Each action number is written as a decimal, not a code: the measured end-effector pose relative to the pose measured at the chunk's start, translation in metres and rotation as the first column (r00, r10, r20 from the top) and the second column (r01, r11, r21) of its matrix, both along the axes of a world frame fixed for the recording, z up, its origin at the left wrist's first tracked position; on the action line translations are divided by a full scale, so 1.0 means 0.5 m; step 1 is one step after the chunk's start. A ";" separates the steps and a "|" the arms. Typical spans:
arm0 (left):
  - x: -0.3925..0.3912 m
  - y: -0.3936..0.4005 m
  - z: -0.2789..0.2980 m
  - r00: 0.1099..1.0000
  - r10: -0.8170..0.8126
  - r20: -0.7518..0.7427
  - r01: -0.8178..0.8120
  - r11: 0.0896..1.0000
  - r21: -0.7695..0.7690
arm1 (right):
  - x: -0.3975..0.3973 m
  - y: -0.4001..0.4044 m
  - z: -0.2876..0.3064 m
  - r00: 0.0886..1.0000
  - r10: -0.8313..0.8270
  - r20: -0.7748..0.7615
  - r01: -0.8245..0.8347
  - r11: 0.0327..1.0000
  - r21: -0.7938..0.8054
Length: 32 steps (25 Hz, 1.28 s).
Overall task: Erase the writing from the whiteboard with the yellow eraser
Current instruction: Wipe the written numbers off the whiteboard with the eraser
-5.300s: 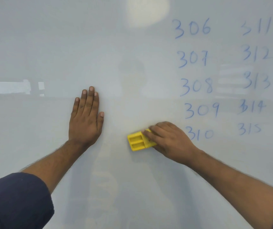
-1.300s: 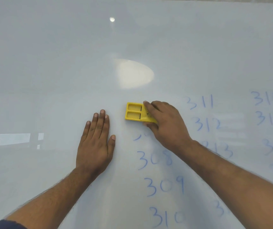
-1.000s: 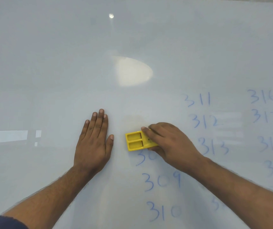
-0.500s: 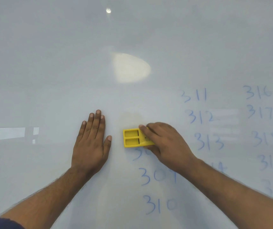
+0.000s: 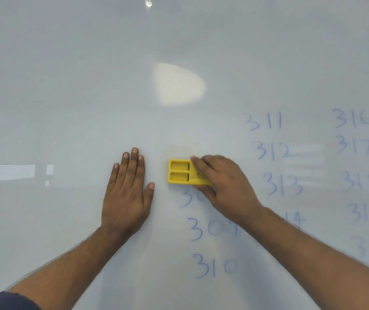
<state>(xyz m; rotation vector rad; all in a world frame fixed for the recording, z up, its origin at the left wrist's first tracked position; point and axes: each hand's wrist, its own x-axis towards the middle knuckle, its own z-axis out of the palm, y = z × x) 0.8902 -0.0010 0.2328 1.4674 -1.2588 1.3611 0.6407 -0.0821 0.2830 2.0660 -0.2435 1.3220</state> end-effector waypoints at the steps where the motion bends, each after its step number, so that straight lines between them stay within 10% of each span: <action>1: 0.000 0.000 -0.005 1.000 -0.003 0.002 0.003 1.000 0.004 | -0.005 0.002 -0.027 0.999 0.010 -0.045 -0.010 1.000 -0.013; 6: -0.006 0.001 -0.023 1.000 0.006 -0.004 -0.006 1.000 0.017 | -0.088 -0.021 -0.066 0.973 -0.082 -0.214 0.057 0.991 -0.119; 13: -0.019 -0.002 -0.043 1.000 -0.009 -0.020 0.009 1.000 0.014 | -0.023 -0.003 -0.004 0.999 -0.014 0.029 0.013 1.000 0.025; 20: -0.015 0.000 -0.060 1.000 -0.007 0.013 0.007 0.999 0.038 | -0.053 -0.005 -0.116 0.971 -0.044 -0.236 0.022 0.995 -0.098; 28: -0.032 -0.006 -0.076 1.000 -0.021 0.000 0.021 0.999 0.027 | -0.037 -0.011 -0.054 0.998 0.006 0.068 -0.011 0.998 0.063; 32: -0.030 -0.005 -0.086 1.000 -0.023 0.009 0.023 0.999 0.037 | -0.021 -0.001 -0.135 0.994 0.037 -0.108 -0.036 0.999 0.017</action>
